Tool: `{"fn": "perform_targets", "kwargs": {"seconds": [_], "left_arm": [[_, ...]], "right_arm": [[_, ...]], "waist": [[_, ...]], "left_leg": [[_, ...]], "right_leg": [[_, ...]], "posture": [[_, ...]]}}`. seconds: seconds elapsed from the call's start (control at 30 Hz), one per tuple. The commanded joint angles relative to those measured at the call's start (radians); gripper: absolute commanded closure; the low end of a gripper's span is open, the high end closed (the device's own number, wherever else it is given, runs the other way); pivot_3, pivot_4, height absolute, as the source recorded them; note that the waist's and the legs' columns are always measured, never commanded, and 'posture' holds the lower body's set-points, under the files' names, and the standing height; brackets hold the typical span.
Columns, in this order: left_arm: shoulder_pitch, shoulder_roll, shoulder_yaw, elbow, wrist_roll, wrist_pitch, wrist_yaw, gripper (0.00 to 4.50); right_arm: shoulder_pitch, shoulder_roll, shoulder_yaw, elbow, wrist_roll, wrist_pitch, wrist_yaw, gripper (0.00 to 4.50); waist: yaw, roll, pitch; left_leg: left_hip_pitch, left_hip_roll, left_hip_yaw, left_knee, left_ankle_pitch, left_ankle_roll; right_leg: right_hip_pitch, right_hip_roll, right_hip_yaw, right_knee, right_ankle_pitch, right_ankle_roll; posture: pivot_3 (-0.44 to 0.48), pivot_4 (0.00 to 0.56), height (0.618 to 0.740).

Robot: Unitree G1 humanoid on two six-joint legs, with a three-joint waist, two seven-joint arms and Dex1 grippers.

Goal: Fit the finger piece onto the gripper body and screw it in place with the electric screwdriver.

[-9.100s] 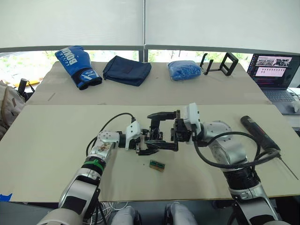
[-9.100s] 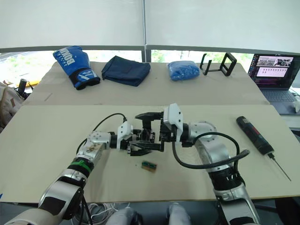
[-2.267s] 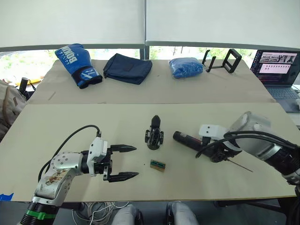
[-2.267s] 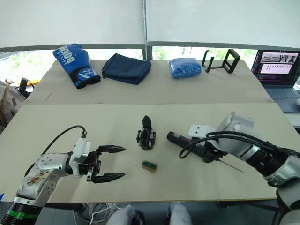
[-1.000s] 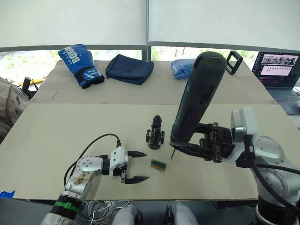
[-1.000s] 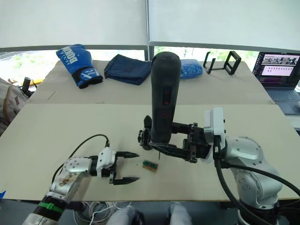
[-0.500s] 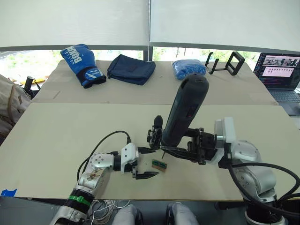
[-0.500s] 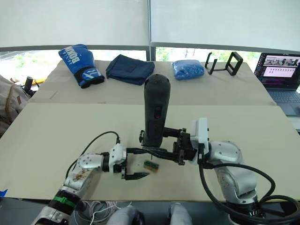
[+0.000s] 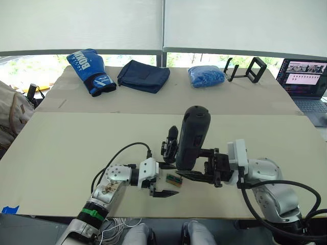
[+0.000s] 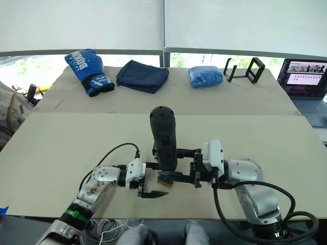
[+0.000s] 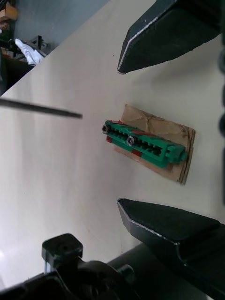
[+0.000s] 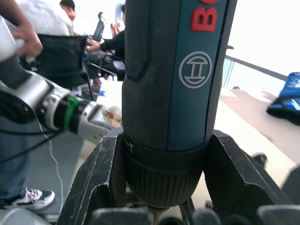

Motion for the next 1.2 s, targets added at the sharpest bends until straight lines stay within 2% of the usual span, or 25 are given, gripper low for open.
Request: {"fn": "perform_targets", "kwargs": {"seconds": [0.03,1.2], "left_arm": [[0.005,-0.008,-0.029,0.031,0.019,-0.002,-0.001,0.00],[0.041,0.003,-0.020,0.015,0.009,0.026,0.018,0.00]], "right_arm": [[-0.010,-0.001,-0.007,-0.013,0.009,-0.056,0.000,2.56],[-0.015,-0.003,0.017,0.021,-0.004,-0.093,-0.007,2.56]], "waist": [[0.000,0.000,0.000],[-0.001,0.000,0.000]], "left_leg": [[0.000,0.000,0.000,0.000,0.000,0.000],[0.001,0.000,-0.001,-0.001,-0.001,0.001]], "right_leg": [[0.000,0.000,0.000,0.000,0.000,0.000],[0.001,-0.005,-0.002,0.000,0.000,0.000]], "posture": [[0.000,0.150,0.740],[0.000,0.150,0.740]]}}
